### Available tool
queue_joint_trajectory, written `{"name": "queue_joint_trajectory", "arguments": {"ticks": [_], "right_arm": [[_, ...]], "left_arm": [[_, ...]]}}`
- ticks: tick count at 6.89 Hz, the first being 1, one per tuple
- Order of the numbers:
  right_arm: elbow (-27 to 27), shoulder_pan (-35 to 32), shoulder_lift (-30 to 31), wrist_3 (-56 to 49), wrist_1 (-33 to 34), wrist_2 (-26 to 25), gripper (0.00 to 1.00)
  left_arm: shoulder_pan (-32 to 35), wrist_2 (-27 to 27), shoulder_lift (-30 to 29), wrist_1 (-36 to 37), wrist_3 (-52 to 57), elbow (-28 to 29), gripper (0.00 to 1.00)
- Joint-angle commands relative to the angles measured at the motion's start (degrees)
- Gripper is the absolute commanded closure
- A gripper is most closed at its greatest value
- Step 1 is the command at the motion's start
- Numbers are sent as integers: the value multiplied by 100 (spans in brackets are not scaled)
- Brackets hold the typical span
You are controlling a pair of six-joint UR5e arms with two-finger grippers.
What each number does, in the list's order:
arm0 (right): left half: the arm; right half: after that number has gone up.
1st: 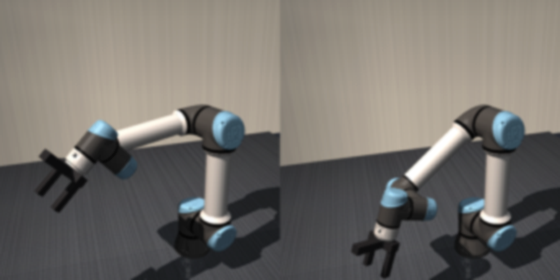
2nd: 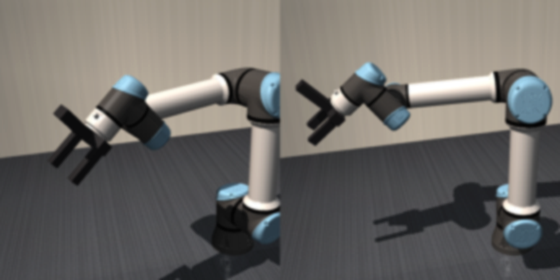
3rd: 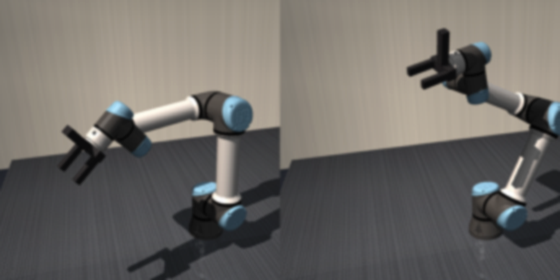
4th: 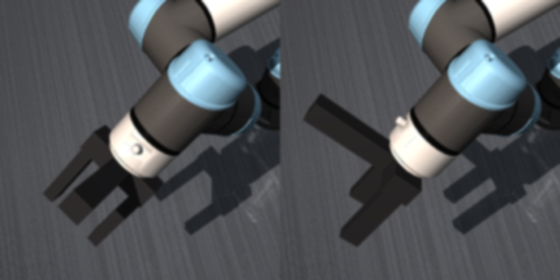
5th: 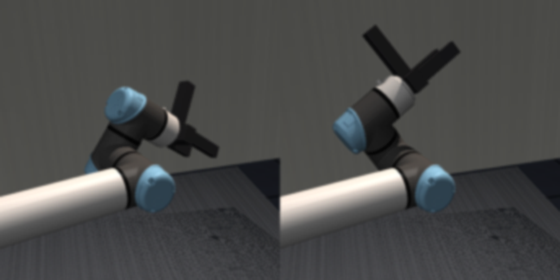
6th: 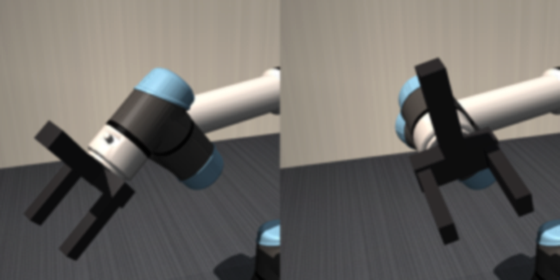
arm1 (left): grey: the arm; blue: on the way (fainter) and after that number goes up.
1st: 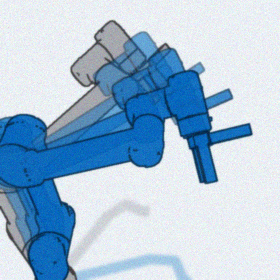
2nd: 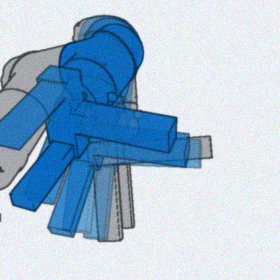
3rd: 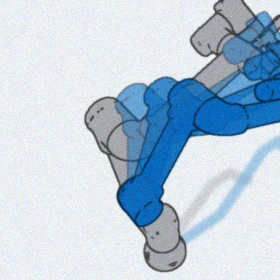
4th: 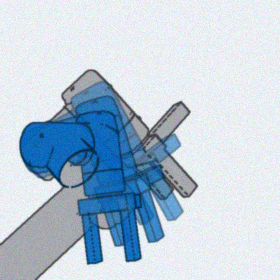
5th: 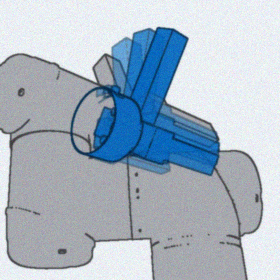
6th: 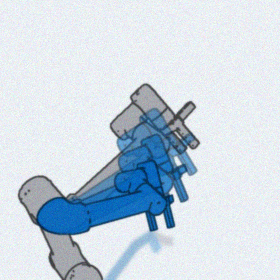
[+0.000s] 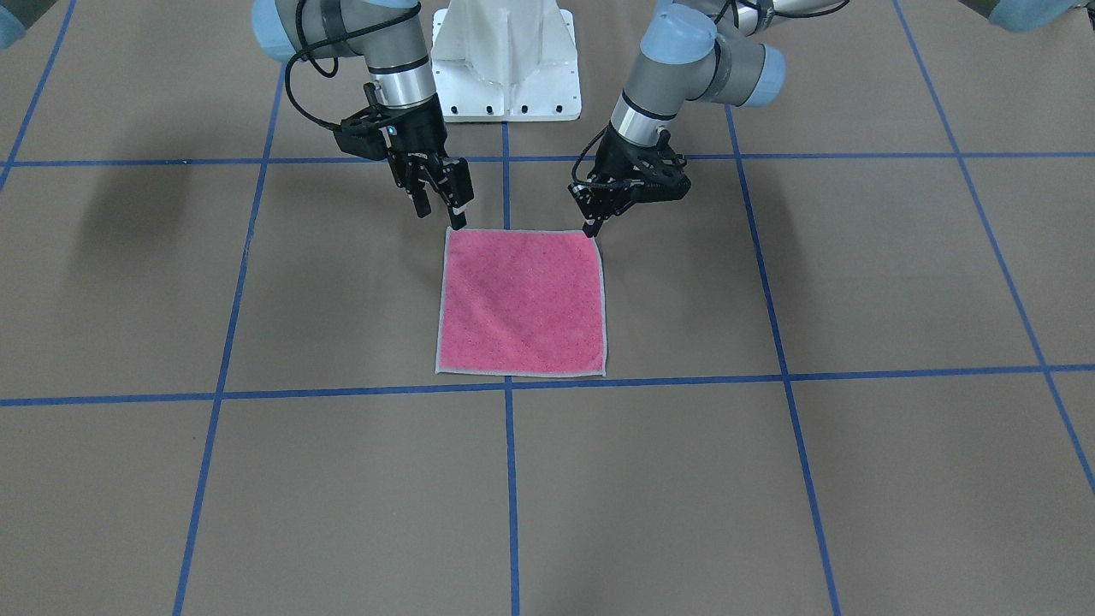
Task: Fold towel twice with both arms
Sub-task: 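Lower the left gripper onto the towel's corner while the right gripper approaches the nearer corner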
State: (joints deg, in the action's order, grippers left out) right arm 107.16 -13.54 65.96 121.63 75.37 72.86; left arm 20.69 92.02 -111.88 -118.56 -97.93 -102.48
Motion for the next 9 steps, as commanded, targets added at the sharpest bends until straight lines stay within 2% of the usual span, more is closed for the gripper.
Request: {"name": "queue_joint_trajectory", "arguments": {"ticks": [1, 4, 5, 6, 9], "right_arm": [[-299, 35, -74, 10, -5, -9, 25], [-537, 53, -197, -43, -5, -87, 26], [-599, 62, -267, -43, -5, -96, 29], [-599, 105, -259, -43, -5, -114, 33], [-591, 229, -259, -52, 4, -281, 35]], "left_arm": [[14, 0, 9, 0, 2, 0, 100], [14, 0, 9, 0, 2, 0, 100], [14, 0, 9, 0, 2, 0, 100], [14, 0, 9, 0, 2, 0, 100], [22, 9, 9, 0, 81, 0, 100]]}}
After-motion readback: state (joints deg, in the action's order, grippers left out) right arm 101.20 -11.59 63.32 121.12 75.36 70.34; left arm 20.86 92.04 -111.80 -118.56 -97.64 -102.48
